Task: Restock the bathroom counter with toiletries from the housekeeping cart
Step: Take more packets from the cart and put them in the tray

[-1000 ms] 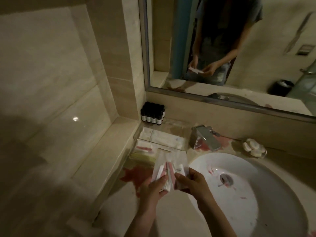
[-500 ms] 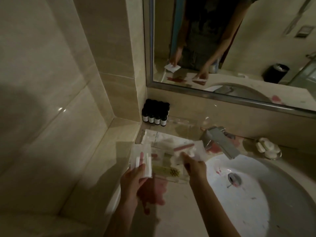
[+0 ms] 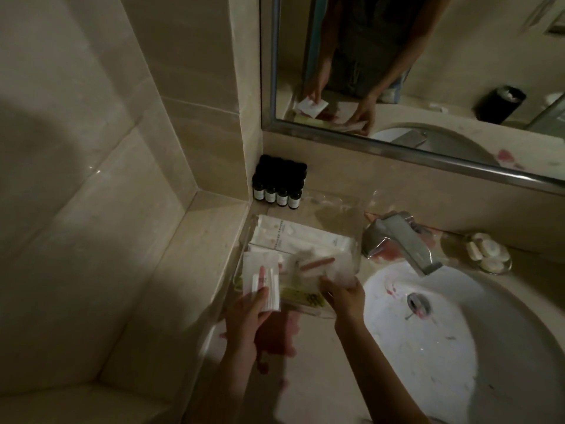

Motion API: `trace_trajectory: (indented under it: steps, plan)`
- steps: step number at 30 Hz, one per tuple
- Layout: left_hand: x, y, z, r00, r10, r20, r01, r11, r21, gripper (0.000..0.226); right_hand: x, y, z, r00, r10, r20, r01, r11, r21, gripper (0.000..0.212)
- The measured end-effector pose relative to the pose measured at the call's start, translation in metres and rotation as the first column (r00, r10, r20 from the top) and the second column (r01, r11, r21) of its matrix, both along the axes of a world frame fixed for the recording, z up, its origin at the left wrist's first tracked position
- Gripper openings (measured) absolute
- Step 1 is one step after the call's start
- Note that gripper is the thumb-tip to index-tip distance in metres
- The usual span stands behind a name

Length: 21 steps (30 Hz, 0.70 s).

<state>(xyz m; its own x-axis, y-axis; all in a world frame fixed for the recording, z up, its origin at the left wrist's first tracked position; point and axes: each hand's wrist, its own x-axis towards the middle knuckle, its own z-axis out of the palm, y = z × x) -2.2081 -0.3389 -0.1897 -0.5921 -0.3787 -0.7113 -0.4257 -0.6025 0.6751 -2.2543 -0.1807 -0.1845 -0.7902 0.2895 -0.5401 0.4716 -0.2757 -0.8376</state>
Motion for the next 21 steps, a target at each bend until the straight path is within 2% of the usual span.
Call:
trace_trajectory:
  steps: [3,4,6,9,10,15,18,19,21]
  plan:
    - [0.000,0.002,-0.001,1.000,-0.005,0.002,0.005,1.000,0.001,0.020,0.004,0.003,-0.006,0.995,0.102,-0.016,-0.095,0.964,0.249,0.054]
    - [0.001,0.002,-0.001,1.000,-0.004,-0.002,0.004,1.000,0.000,0.020,0.004,0.004,-0.007,0.992,0.128,-0.013,-0.119,0.951,0.285,0.056]
    - [0.002,0.001,0.000,1.000,0.001,-0.013,-0.001,1.000,0.007,0.024,0.003,0.008,-0.008,0.987,0.161,-0.011,-0.151,0.947,0.283,0.046]
    - [0.005,0.000,0.000,1.000,-0.009,-0.023,0.009,1.000,0.017,0.035,-0.005,0.019,-0.005,0.969,0.244,0.043,-0.246,0.930,0.272,0.017]
    - [0.006,0.000,0.002,0.999,-0.018,-0.027,0.018,1.000,0.013,0.036,-0.007,0.022,-0.005,0.964,0.255,0.072,-0.265,0.930,0.256,0.018]
    - [0.008,0.001,0.009,0.996,-0.019,-0.083,0.021,1.000,0.018,0.032,-0.013,0.019,-0.005,0.971,0.194,0.136,-0.216,0.961,0.171,0.044]
    - [0.011,0.004,0.011,0.997,-0.024,-0.076,0.024,1.000,0.004,0.039,-0.016,0.009,-0.015,0.968,0.172,0.181,-0.216,0.941,0.261,0.056]
    - [0.012,0.005,0.012,0.997,-0.030,-0.074,0.029,1.000,-0.012,0.040,-0.016,0.006,-0.017,0.972,0.151,0.181,-0.199,0.936,0.291,0.054]
    - [0.015,0.005,0.016,0.996,-0.046,-0.079,0.043,0.998,-0.041,0.040,-0.012,0.002,-0.020,0.982,0.104,0.155,-0.155,0.919,0.363,0.033]
